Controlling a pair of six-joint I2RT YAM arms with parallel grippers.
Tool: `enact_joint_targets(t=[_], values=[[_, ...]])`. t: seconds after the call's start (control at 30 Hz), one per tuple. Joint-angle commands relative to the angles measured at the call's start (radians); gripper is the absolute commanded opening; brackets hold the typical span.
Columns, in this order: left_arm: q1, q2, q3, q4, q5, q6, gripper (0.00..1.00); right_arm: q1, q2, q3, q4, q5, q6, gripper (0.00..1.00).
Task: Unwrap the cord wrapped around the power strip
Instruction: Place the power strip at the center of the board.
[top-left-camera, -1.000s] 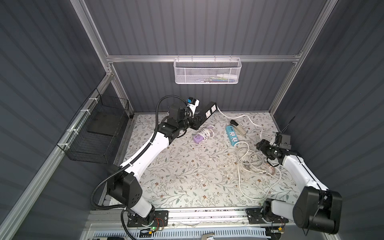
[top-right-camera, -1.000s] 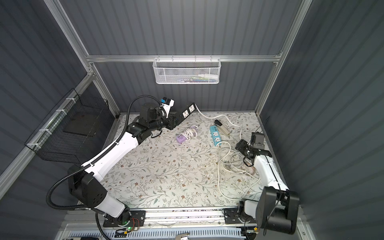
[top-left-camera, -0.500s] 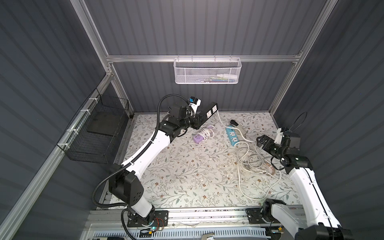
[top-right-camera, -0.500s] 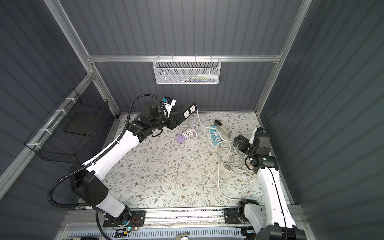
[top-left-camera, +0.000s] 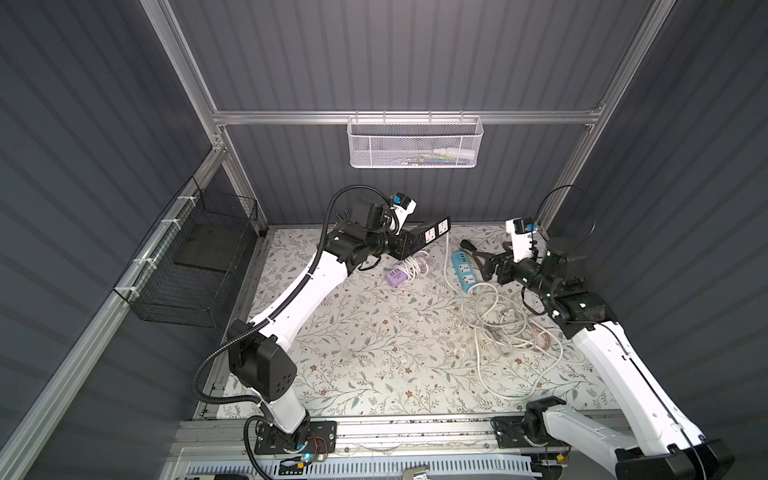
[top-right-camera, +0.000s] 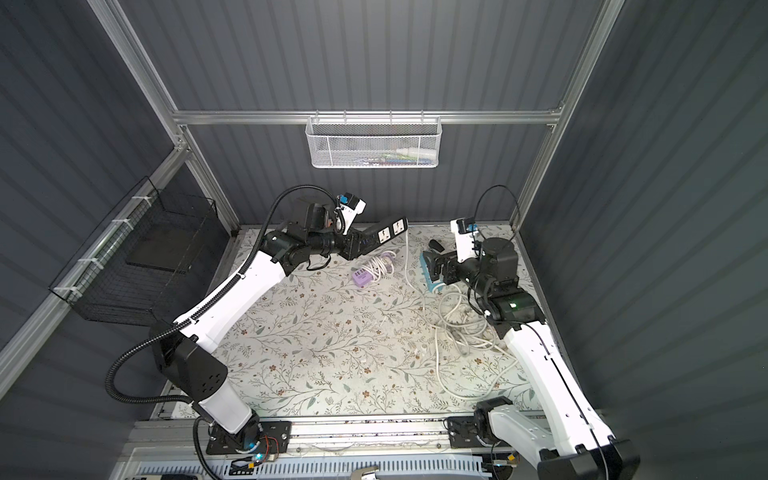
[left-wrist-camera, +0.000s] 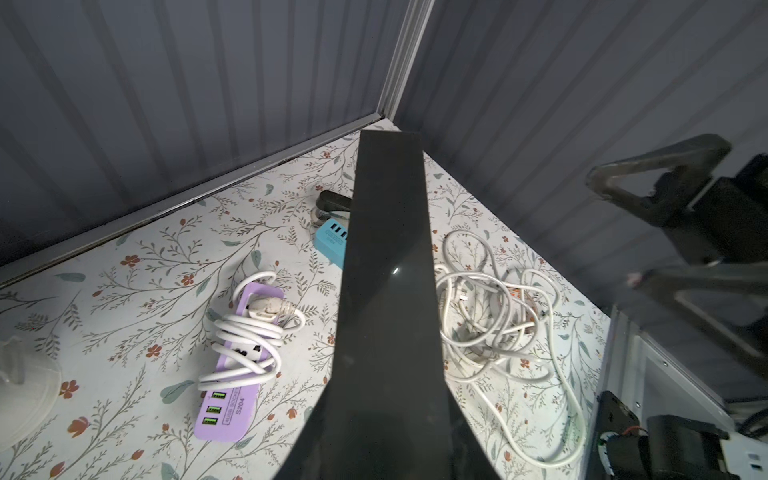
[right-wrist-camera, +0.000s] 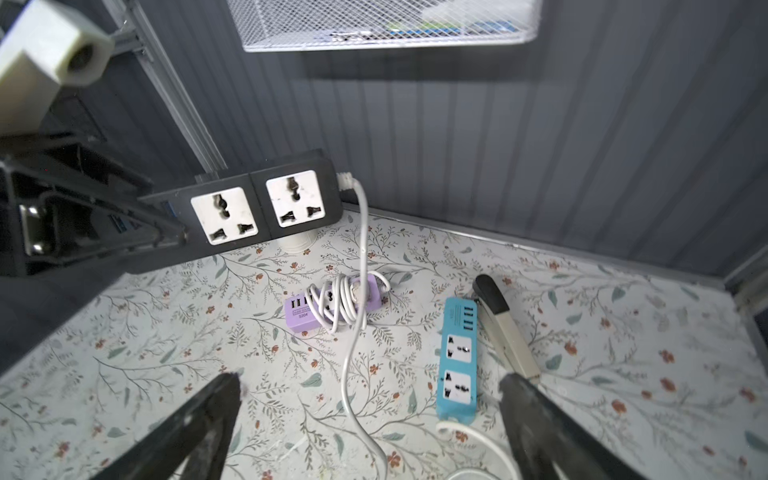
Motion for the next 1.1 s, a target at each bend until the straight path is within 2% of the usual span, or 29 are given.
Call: enact_joint_targets(t=[0.0,0.1,0.23,0.47,0.8,1.07], values=[[-0.003,0.009,0.084,-0.070,0.087,0.052,0.00,0.075,0.016,0.007,0.065,0.059,-0.233,0.99],[-0.003,0.015,0.117,-0.120,0.098,0.067,0.00,0.120,0.021,-0.007,0.106,0.079,-0.364,0.99],[-0.004,0.045,0.178,-0.210,0.090,0.088,0.00,0.152,0.015,-0.012,0.158,0.083,-0.468,0.99],[-0.001,0.065,0.209,-0.255,0.095,0.091,0.00,0.187,0.068,0.062,0.085,0.074,-0.637,0.99],[-0.001,0.081,0.241,-0.285,0.135,0.095,0.00,0.240,0.161,0.143,-0.003,0.114,-0.743,0.99],[-0.001,0.101,0.262,-0.306,0.173,0.095,0.00,0.250,0.207,0.176,0.025,0.132,-0.789,0.99]])
